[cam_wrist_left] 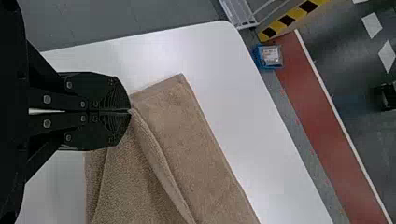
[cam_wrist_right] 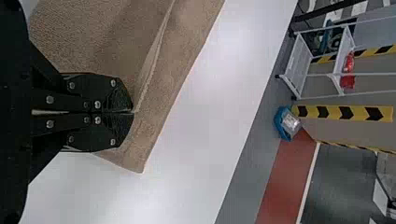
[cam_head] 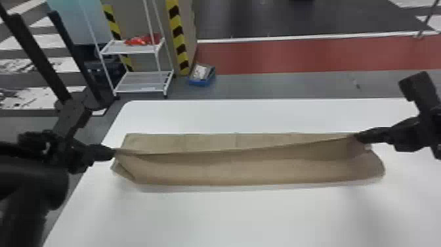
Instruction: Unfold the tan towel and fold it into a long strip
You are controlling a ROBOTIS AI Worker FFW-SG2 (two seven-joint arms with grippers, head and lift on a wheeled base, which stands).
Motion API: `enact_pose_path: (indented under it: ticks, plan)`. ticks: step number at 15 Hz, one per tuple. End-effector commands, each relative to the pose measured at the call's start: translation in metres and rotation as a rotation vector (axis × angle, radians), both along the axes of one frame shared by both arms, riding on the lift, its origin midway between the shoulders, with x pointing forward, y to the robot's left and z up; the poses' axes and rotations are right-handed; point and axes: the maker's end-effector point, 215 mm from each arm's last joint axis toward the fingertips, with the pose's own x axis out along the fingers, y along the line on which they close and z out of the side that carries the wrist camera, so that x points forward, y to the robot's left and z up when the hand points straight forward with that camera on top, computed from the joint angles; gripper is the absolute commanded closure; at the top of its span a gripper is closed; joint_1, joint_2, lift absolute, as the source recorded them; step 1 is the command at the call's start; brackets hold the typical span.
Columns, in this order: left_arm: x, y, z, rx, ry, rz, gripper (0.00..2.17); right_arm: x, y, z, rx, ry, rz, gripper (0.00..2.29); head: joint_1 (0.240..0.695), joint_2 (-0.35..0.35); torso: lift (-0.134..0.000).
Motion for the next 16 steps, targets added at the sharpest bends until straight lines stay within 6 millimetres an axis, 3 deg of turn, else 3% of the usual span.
enact_pose_path:
  ticks: [1,4,8,11,16]
  plan:
    - [0.02,-0.002,0.005,0.028,0.023,-0.011,2.13,0.014,0.001,0.004,-0.009,0.01,0.014,1.18,0.695,0.13,-0.123]
    - [0.034,-0.006,0.001,0.049,0.097,-0.025,2.13,0.024,0.003,-0.007,-0.034,0.041,0.063,1.18,0.695,0.125,-0.123]
    - [0.053,-0.011,0.003,0.086,0.148,-0.041,2.13,0.039,0.008,-0.006,-0.045,0.05,0.106,1.18,0.695,0.119,-0.123]
    - [0.067,-0.001,0.011,0.09,0.172,-0.001,2.13,0.047,0.007,-0.01,-0.062,0.057,0.129,1.18,0.695,0.118,-0.123]
    - [0.078,0.016,0.032,0.096,0.151,0.017,2.13,0.042,-0.002,-0.017,-0.063,0.075,0.132,1.18,0.695,0.126,-0.123]
